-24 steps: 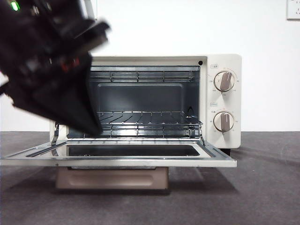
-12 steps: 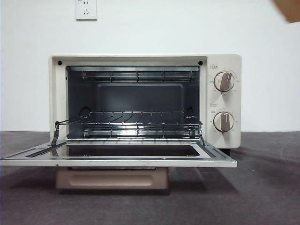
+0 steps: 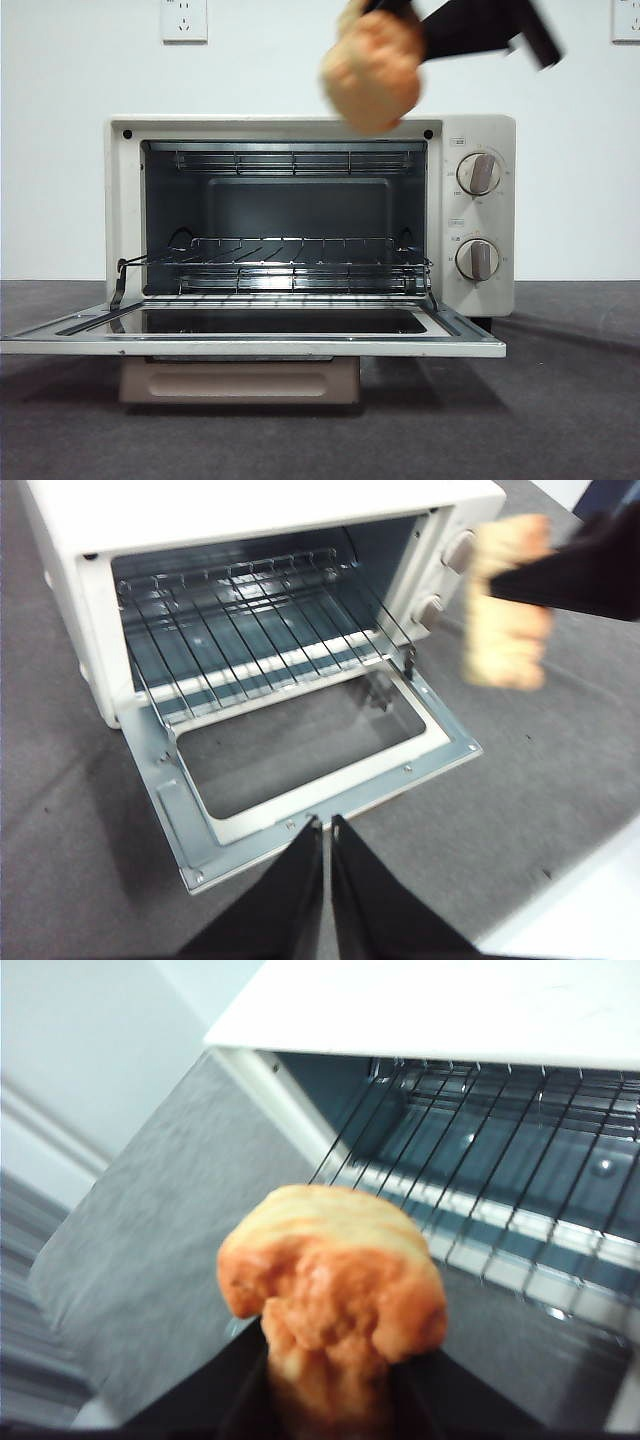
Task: The left arm flap open the oven, the right arm pick bread and place it into oven, the left arm flap close the oven
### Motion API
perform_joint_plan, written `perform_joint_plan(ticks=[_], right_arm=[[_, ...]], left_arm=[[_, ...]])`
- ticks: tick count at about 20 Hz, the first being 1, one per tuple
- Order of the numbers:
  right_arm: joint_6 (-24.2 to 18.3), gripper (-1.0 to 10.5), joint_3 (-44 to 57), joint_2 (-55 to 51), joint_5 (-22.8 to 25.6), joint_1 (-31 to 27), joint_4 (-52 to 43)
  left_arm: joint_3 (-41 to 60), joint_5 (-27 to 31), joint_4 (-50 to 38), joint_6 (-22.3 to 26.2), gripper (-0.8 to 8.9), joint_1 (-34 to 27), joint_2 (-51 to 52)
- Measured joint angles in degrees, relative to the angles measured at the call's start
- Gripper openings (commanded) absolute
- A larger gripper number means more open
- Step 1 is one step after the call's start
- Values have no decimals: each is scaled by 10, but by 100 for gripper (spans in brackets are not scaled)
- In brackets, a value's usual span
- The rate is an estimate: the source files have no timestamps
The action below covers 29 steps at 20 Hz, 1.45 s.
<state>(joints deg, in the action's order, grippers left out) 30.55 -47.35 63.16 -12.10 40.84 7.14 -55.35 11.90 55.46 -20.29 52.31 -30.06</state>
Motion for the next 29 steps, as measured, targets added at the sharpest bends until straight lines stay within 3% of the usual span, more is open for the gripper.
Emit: perform_joint_plan(ticks=[12, 29], right_arm=[[61, 95, 0, 151, 104, 9, -151], [113, 96, 0, 239, 199, 4, -268]], left_arm=[[0, -77, 37, 40, 17, 0, 16], [-1, -84, 37, 72, 17, 0, 16]])
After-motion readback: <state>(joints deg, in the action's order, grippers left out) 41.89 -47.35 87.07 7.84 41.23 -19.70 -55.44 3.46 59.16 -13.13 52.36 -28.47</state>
